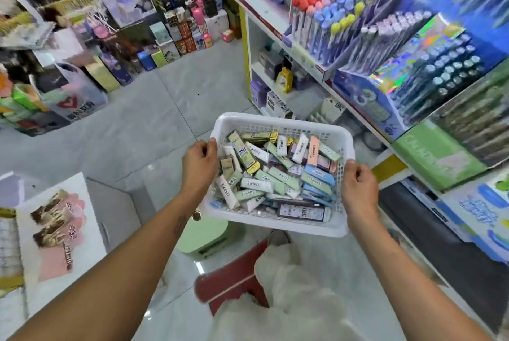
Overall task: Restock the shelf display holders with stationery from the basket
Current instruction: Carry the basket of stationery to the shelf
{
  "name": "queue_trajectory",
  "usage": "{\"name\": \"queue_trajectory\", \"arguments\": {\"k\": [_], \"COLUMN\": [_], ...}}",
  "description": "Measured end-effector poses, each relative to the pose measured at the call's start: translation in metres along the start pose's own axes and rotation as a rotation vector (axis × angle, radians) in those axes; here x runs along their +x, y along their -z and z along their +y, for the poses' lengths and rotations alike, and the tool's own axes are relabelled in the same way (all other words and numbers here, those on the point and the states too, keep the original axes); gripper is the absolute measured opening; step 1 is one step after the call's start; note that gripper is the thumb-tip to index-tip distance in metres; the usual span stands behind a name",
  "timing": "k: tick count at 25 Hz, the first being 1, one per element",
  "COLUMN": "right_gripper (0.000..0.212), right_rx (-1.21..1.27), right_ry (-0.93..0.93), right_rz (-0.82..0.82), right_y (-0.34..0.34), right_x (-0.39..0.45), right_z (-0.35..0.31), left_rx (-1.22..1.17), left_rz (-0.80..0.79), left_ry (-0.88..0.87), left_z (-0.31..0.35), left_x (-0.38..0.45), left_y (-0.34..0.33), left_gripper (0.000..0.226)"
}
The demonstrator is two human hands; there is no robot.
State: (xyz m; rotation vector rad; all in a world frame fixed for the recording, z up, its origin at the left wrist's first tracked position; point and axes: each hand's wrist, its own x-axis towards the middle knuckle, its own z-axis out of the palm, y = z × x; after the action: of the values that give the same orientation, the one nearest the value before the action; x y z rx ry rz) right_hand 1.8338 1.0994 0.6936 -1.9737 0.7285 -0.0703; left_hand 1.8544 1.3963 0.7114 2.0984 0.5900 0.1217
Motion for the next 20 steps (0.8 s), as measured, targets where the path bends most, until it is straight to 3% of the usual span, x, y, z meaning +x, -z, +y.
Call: {"name": "queue_trajectory", "arguments": {"k": [11,15,20], "right_gripper": [0.038,0.036,0.032], "right_rx": [0.021,0.074,0.116], "right_ry": [-0.109,-0.227,-0.326], "right_rz": [0.054,0.063,0.186], "right_y": [-0.074,-0.113,-0.188], "right_x": [0.104,0.128,0.176], "right_z": [-0.042,-0.039,-0.017], "left_rx": [0.025,0.102,0.191], "left_rz": [-0.121,-0.181,-0.332], "left_ry": [-0.020,-0.068,-0.148], "left_z": [0.036,0.039,0.022], "left_x": [0.162,0.216,0.318], "left_y": [-0.053,-0.075,-0.139], "left_gripper": [0.047,0.041,0.045]}}
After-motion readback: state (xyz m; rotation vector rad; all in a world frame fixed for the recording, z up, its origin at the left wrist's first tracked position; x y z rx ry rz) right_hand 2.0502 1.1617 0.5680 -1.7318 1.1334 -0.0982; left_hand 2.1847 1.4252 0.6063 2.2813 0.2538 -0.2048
